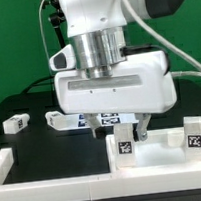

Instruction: Assemble square table

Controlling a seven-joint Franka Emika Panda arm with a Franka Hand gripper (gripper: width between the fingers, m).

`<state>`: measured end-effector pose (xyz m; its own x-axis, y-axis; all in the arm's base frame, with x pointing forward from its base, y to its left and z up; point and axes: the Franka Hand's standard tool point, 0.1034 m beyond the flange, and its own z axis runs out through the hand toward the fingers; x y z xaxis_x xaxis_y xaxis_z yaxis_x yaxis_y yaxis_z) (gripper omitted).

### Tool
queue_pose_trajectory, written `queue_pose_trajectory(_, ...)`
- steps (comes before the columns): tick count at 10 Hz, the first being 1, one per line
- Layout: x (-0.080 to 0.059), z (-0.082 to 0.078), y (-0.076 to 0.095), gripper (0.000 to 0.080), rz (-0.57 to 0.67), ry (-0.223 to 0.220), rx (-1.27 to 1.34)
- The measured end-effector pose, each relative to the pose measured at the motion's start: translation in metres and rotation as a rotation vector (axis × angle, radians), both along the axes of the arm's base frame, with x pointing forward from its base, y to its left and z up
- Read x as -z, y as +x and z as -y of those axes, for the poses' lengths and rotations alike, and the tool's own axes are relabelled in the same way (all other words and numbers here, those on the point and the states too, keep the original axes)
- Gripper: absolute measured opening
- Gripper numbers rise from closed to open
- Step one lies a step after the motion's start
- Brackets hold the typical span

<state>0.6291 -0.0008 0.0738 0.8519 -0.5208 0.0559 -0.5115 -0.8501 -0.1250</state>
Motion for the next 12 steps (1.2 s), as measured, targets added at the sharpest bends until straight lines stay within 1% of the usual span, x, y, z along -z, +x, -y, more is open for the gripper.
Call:
queue_pose_trajectory(1,0.0025,-0.0038,-0.0014,0.0649,0.023,-0.046,-0.212)
queue_pose_trajectory(2,-0.0036,-0.0045,0.0029,0.0649,0.018,-0.052,-0.296)
queue_pose_trajectory(3,-0.0027,-0.0029,0.0042,0.0562,0.024,-0.052,-0.257)
queue_pose_trajectory(4,-0.0007,-0.0026,0.0025,0.0427,0.02,-0.052,-0.257)
queue_pose_trajectory(5,-0.0007,-0.0028,0.0026,0.0427,0.02,-0.05,-0.24)
queue_pose_trajectory(6,-0.0004,-0.0016,0.0023,0.029,0.012,-0.038,-0.132)
queue_pose_trajectory(8,0.0001,-0.0005,0.0019,0.029,0.003,-0.025,-0.008)
queue_pose_trajectory(10,0.0008,0.0026,0.0005,0.029,-0.029,0.003,0.333)
queue_pose_trajectory(11,0.001,0.001,-0.0014,0.029,-0.058,0.021,0.534)
queue_pose_trajectory(12,0.0009,0.0,-0.0027,0.029,-0.085,0.053,0.772)
